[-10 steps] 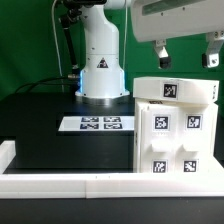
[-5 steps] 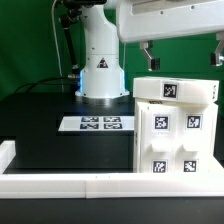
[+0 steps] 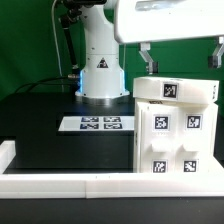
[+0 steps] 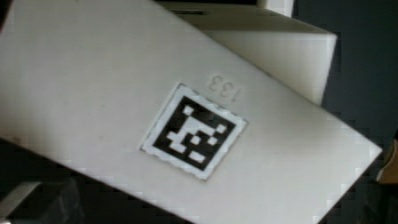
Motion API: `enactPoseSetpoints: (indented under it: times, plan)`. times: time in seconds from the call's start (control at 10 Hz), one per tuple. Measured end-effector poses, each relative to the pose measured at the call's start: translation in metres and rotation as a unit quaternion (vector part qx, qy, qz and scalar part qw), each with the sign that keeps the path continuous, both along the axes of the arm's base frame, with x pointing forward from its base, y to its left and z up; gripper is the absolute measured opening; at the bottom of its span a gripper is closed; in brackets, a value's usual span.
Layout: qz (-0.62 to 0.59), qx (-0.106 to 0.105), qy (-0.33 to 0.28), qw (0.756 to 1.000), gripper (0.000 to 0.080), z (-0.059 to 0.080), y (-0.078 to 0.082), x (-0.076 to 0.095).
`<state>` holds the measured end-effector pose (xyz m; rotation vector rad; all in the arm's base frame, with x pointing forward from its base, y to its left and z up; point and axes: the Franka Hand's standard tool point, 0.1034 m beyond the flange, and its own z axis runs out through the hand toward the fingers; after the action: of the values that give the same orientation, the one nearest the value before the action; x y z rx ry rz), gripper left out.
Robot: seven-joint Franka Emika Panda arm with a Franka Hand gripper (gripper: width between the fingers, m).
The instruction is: Assemble cabinet
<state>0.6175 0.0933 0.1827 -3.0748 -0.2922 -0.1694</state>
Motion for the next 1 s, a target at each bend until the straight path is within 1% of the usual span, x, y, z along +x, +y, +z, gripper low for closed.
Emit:
enactPoseSetpoints:
  times: [0.3,0.4,0.5,0.6,0.8,1.0]
  plan:
    - [0.073,-0.009,-0.006,0.997,0.0797,0.000,-0.004,0.001]
    - [0.134,-0.015,-0.009,0.991,0.0797,0.000,-0.006,0.001]
    - [0.177,-0.020,-0.011,0.984,0.0797,-0.002,-0.006,-0.001]
    - [0.189,-0.022,-0.008,0.982,0.0797,-0.005,-0.006,-0.003]
    - [0.261,-0.032,-0.004,0.965,0.0797,-0.012,-0.008,-0.007]
    - [0.288,-0.037,-0.002,0.957,0.0797,-0.020,-0.012,-0.008]
